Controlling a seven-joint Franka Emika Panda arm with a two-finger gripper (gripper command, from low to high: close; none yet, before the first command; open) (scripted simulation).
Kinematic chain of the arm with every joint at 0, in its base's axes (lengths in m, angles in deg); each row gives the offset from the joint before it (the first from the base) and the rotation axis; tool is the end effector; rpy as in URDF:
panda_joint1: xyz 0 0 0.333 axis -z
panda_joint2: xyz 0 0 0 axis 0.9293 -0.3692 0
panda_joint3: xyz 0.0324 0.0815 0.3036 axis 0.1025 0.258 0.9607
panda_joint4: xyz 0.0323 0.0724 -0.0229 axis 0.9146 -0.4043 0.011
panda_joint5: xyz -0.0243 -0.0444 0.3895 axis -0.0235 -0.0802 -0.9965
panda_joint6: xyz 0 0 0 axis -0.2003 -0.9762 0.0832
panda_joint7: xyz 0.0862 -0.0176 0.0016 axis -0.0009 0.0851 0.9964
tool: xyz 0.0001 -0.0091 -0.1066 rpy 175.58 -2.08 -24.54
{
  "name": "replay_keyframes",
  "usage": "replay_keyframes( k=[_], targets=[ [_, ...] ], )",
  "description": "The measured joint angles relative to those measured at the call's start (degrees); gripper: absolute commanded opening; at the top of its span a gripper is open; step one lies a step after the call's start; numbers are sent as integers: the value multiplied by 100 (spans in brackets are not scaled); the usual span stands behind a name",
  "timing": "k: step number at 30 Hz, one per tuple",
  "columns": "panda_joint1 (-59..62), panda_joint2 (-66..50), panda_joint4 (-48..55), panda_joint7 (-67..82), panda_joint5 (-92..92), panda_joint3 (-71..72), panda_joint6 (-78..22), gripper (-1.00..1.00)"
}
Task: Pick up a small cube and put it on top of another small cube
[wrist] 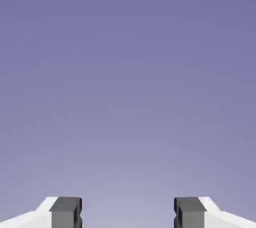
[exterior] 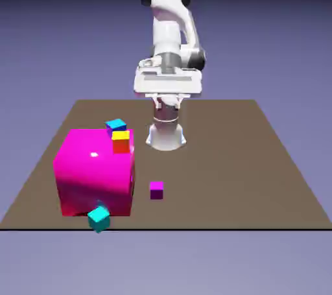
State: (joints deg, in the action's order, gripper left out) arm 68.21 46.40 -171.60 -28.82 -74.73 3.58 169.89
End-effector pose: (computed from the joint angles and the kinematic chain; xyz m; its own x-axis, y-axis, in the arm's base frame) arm 0.3957 0.0135 0.4418 0.5942 -0.6093 0.5251 -0.4584 -0.7929 -0.4014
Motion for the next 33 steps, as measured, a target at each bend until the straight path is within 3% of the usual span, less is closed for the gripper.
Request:
replay_keyframes(
  k=[26,32,33],
  targets=[
    [1219,-5119,1640,1234,6478,2833,-5809,0],
    [1343,-5961,1832,721,7510,2277,-5617,0],
    [1345,-5973,1835,713,7525,2269,-5614,-100]
  ],
)
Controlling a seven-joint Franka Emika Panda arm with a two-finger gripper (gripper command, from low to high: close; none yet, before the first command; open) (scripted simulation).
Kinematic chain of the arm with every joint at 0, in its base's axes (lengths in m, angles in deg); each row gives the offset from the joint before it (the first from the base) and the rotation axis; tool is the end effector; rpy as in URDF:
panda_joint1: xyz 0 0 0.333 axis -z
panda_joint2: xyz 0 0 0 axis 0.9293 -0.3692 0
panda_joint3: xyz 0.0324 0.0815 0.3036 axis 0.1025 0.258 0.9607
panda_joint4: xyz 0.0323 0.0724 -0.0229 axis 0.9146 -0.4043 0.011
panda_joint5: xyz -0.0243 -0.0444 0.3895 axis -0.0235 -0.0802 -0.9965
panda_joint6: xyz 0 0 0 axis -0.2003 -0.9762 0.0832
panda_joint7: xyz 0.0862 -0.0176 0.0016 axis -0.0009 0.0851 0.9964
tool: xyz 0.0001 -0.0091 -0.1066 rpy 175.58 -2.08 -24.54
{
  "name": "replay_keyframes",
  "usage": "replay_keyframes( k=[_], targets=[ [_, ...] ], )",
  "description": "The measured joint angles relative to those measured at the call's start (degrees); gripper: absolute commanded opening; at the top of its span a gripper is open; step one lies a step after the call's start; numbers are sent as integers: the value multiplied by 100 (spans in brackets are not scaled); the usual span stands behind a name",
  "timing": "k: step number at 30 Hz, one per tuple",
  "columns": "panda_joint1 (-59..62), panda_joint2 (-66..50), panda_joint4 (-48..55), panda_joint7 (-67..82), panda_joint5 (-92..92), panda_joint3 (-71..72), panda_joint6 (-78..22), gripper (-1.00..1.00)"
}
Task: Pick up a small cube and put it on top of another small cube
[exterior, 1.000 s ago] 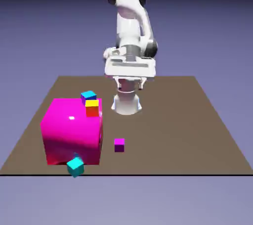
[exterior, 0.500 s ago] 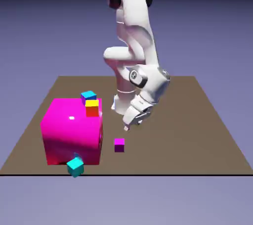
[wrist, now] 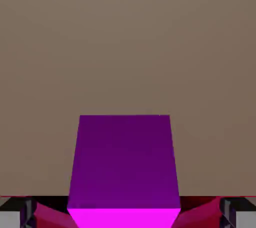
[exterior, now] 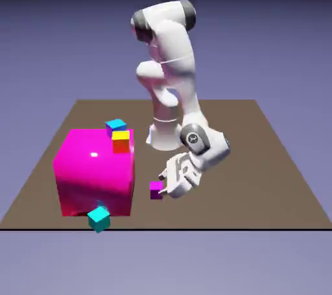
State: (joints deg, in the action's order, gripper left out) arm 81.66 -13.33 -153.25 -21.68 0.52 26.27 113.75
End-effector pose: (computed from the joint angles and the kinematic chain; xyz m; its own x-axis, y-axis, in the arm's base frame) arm 0.3805 0.0442 0.0825 0.7034 0.4445 -0.5546 0.7107 -0.4329 0.5545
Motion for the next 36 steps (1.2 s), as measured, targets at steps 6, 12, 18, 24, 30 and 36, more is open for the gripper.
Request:
replay_keyframes(
  k=[6,12,18,24,30,36],
  targets=[
    [-117,813,-183,527,-1013,572,-228,-100],
    [-873,1859,139,1151,-1979,-330,-1000,-100],
    [-1689,3006,364,1966,-2789,-1575,-1803,-100],
    [-2567,4153,589,2781,-3599,-2821,-2607,-100],
    [-2912,4587,369,3386,-3351,-3833,-2801,-100],
    [-2652,4511,-318,3151,-2903,-4200,-1959,100]
  ],
)
